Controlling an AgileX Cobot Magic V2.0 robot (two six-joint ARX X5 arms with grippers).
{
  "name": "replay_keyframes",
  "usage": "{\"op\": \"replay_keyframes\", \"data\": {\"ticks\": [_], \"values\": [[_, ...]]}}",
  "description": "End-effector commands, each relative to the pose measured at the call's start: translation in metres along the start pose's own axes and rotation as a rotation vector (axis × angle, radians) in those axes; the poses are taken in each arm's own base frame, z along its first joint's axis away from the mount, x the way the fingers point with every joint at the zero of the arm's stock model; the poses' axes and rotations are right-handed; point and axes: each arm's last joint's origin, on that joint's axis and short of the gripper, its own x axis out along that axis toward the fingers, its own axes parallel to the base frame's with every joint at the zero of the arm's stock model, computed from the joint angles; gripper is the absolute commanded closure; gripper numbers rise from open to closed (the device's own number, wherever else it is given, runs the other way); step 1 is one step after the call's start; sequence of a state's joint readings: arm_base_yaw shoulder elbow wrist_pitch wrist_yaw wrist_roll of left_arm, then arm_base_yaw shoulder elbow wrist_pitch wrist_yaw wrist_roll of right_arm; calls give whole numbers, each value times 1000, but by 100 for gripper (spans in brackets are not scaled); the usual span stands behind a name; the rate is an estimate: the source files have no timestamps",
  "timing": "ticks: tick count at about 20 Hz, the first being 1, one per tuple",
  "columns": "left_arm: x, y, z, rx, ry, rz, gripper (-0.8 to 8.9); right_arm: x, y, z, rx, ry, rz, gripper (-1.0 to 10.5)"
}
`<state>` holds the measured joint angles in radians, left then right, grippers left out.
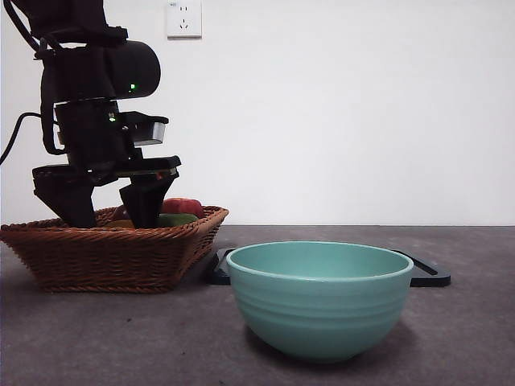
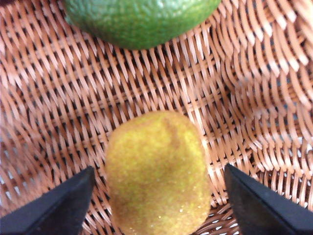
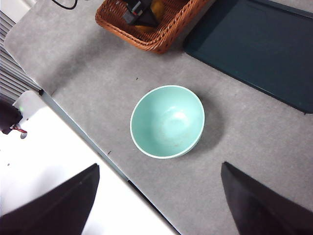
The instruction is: Pick up the wifruite, put it on the bowl, pick up the plate, put it on desk
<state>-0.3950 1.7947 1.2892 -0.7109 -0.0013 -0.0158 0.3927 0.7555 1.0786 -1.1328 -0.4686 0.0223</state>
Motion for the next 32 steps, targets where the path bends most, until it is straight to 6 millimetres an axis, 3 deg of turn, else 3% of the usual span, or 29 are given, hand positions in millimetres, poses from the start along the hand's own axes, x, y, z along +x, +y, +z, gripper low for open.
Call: {"op": "replay_keyframes", "data": {"ticks": [1,3,8,10,14,16,18,19,24,32], "values": [[4,-2,5,11,1,1,491,-2,2,5,-18,-17,6,550],[4,-2,5,8,1,1,575,-2,2,4,-18,-17,6,550],[-7,-2,4,9,-10,0,575,-2,2,4,-18,-17,3,550],[-30,-4,4,14,-66,-5,575,-2,2,5,-18,-17,3,550],[-100,-23,-13,72,-189,-166,575,-2,2,5,-18,-17,3,550],[-128,-48,-26,150,-235,-242,575,-2,2,5,-22,-25,-1,550],[-139,-82,-38,260,-246,-305,575,-2,2,7,-26,-36,0,550],[-137,-109,-45,340,-227,-347,575,-2,2,7,-26,-36,0,550],[-108,-163,-50,478,-174,-407,575,-2,2,6,-19,-36,0,550],[-37,-198,-53,540,-8,-367,575,-2,2,6,-18,-36,0,550]]}}
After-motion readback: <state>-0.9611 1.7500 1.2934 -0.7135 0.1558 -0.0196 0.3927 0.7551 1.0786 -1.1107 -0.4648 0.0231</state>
